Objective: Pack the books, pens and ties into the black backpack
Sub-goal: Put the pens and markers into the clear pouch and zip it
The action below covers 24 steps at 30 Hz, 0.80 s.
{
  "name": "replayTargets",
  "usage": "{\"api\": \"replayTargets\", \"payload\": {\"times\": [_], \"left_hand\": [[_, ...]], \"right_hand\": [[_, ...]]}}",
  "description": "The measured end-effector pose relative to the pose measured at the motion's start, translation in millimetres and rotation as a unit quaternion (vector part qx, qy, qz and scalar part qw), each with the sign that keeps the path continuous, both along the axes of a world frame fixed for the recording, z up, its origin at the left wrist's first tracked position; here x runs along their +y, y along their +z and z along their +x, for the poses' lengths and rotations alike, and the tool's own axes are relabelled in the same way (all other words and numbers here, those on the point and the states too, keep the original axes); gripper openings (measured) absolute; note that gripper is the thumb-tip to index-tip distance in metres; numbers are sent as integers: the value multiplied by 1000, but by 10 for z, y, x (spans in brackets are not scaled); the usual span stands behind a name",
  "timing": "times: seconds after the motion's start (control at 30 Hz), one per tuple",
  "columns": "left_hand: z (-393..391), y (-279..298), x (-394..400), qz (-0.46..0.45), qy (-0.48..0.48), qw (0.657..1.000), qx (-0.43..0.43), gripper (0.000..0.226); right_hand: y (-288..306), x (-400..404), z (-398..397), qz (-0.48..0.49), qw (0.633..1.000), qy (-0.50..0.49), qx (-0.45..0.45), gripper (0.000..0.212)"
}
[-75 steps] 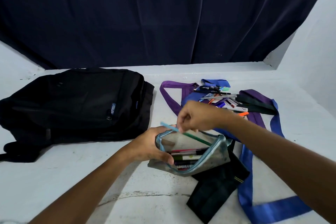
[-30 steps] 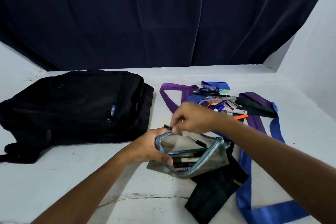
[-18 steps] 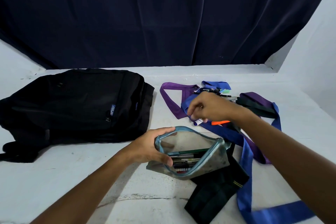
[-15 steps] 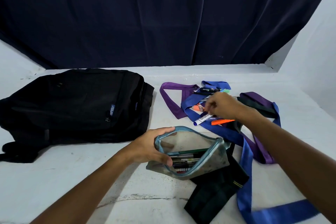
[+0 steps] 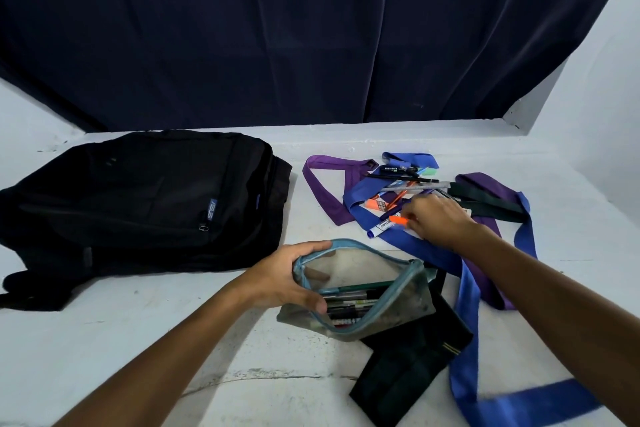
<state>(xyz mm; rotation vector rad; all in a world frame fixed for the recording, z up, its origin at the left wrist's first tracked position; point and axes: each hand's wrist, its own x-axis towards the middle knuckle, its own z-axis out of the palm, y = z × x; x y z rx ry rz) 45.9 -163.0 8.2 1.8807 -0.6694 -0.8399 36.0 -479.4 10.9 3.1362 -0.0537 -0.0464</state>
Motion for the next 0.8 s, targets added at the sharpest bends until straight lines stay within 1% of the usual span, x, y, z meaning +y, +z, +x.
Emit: {"api": "replayTargets", "payload": {"times": [0.03, 0.07, 0.1, 0.13, 0.17, 0.2, 0.23, 0.27, 0.3, 0.37, 0.4, 0.43, 0.47, 0.5, 0.57, 0.6, 0.63, 0.7, 0.73, 0.8], "left_hand": [[-2, -1, 0, 0, 1, 1000, 3, 128], [-5, 2, -3, 0, 1, 1000, 6, 129], [-8, 6, -4, -1, 3, 1000, 7, 130], [-9, 9, -4, 0, 4, 1000, 8, 130], [-13, 14, -3, 1, 4, 1000, 7, 131], [-11, 9, 0, 3, 6, 1000, 4, 131], [-13, 7, 3, 4, 7, 1000, 1, 131], [-20, 10, 3, 2, 8, 1000, -1, 129], [-25, 8, 5, -1, 7, 1000, 0, 125], [-48, 18, -2, -14, -2, 1000, 2, 107], [-60, 26, -7, -19, -5, 1000, -1, 99], [-68, 35, -11, -24, -7, 1000, -6, 95], [-71, 37, -14, -27, -7, 1000, -10, 94], [-68, 37, -15, -30, -9, 999, -13, 97], [-57, 27, -10, -24, -8, 1000, -16, 106], [-57, 23, -8, -19, -7, 1000, -17, 110], [-52, 7, -5, -13, -4, 1000, -18, 114], [-50, 3, 5, 3, 5, 1000, -20, 124], [-49, 7, 9, 7, 7, 1000, -19, 128], [-48, 10, 6, 8, 4, 1000, -13, 129]], "right_hand": [[92, 83, -2, 49, 998, 4, -46, 16], [211, 194, -14, 128, 986, 6, -105, 15], [351, 335, -31, 231, 959, 3, -162, 13], [505, 492, -62, 343, 917, 0, -203, 12], [655, 634, -103, 435, 874, 2, -217, 10], [791, 760, -144, 492, 847, 12, -201, 10], [897, 858, -184, 511, 843, 37, -162, 10], [959, 940, -214, 496, 859, 69, -106, 9], [982, 1007, -241, 457, 883, 101, -37, 8], [873, 1113, -273, 330, 927, 153, 87, 9], [783, 1162, -292, 263, 941, 171, 124, 14], [684, 1204, -301, 210, 950, 179, 147, 22], [607, 1236, -312, 184, 952, 180, 163, 25], [563, 1253, -321, 179, 952, 178, 175, 25], [597, 1211, -323, 223, 939, 170, 200, 23], [639, 1152, -296, 254, 932, 162, 202, 17], [694, 1080, -270, 285, 928, 149, 186, 11], [732, 882, -173, 340, 929, 95, 114, 9], [696, 754, -105, 343, 935, 66, 65, 10], [546, 488, 28, 284, 958, 21, -23, 17]]}}
